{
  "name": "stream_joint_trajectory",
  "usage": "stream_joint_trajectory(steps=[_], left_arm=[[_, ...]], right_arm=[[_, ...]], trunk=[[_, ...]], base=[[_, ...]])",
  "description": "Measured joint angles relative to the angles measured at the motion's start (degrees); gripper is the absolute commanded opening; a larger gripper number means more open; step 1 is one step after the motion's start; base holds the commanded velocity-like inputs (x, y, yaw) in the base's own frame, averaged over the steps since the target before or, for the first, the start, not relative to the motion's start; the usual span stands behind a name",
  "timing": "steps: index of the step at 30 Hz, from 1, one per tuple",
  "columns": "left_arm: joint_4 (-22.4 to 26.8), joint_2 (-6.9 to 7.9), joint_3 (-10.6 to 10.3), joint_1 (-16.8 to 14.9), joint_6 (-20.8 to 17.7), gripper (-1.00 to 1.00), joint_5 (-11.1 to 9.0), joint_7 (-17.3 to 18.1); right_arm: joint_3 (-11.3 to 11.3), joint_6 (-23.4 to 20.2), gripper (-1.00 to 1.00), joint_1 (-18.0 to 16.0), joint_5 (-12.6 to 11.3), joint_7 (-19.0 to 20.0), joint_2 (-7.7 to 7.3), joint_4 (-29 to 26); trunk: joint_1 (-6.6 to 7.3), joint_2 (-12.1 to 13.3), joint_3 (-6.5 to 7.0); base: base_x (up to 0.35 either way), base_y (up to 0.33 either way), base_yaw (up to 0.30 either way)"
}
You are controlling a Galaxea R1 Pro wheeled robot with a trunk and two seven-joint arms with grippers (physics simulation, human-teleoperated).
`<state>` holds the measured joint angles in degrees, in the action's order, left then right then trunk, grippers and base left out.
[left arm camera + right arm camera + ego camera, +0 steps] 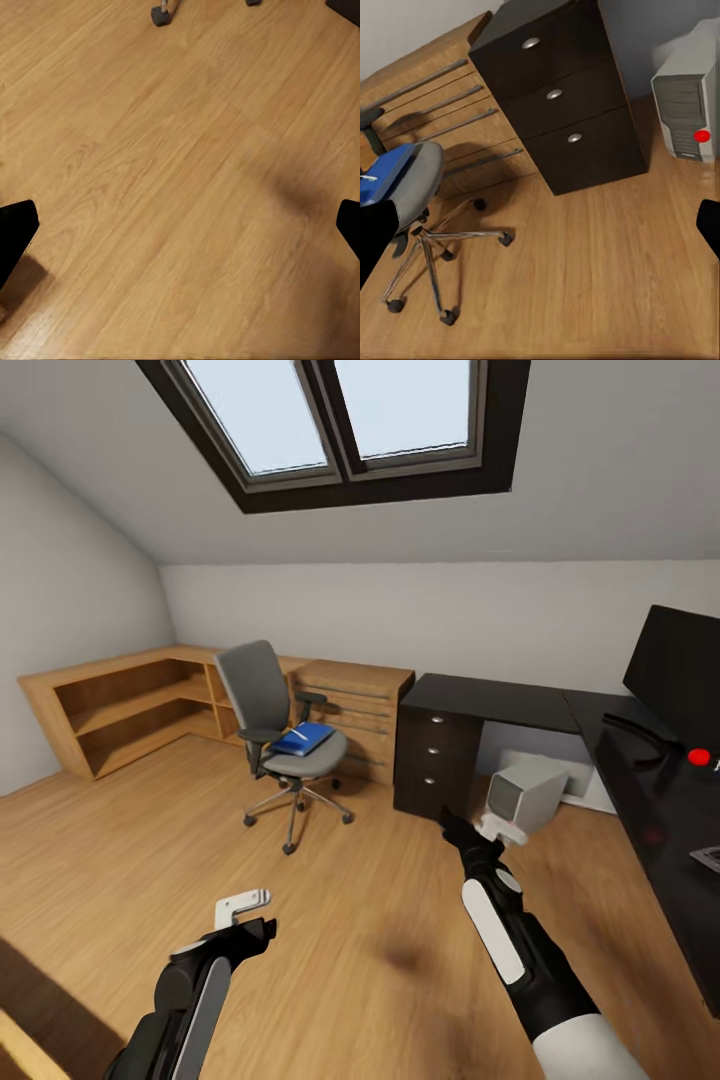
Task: In the bedroom, organize the workspace by keeping the computer under the desk, ensuring the monitor is on the desk, placing the keyboard on the desk next to the monitor, placing the mouse on the desk next to the keyboard, moving the folder from the swivel chair onto the desk next to the mouse, stacking the notebook on top of the folder with the pen on top of the notebook, and positioning the swivel chair next to the desk.
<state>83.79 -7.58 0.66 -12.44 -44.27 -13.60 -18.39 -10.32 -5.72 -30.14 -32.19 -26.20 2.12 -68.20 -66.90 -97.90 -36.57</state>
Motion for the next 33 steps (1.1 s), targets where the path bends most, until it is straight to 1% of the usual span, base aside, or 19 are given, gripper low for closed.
stream_joint_trajectory(steps=[5,9,12,21,28,31,33], left_arm=[[0.06,-0.02,0.0,0.0,0.89,1.0,-0.04,-0.59],[0.03,-0.03,0.0,0.0,2.96,1.0,-0.09,-0.73],[0.05,-0.03,-0.03,0.06,4.45,1.0,-0.11,-0.79],[0.08,-0.09,-0.08,0.08,4.72,1.0,-0.11,-0.79],[0.55,-0.18,-0.31,0.02,5.6,1.0,-0.04,-1.39],[0.7,-0.24,-0.88,0.0,7.03,1.0,-0.04,-2.56],[0.77,-0.25,-2.12,0.0,8.75,1.0,-0.08,-4.11]], right_arm=[[-0.06,-0.18,1.0,0.68,0.53,-0.18,0.13,-1.14],[-0.22,-0.14,1.0,0.9,0.71,-0.28,0.32,-1.63],[-0.45,-0.17,1.0,0.99,0.46,-0.32,0.5,-1.76],[-0.35,-0.14,1.0,1.0,0.6,-0.36,0.45,-1.86],[-0.25,-0.24,1.0,1.01,0.84,-0.46,0.3,-1.34],[-0.21,-0.29,1.0,1.01,0.84,-0.48,0.28,-0.51],[-0.17,-0.33,1.0,1.01,0.88,-0.49,0.27,0.48]], trunk=[[1.1,2.01,0.9],[1.98,3.61,1.62],[2.66,4.81,2.16],[4.65,8.42,3.77],[6.18,11.23,5.03],[6.84,12.44,5.57],[7.28,13.24,5.93]], base=[[-0.323,0.0,0.0],[-0.286,0.0,0.0],[-0.039,0.0,0.0],[-0.008,0.0,-0.003],[0.0,0.0,-0.149],[0.0,0.0,-0.234],[0.0,0.0,-0.251]])
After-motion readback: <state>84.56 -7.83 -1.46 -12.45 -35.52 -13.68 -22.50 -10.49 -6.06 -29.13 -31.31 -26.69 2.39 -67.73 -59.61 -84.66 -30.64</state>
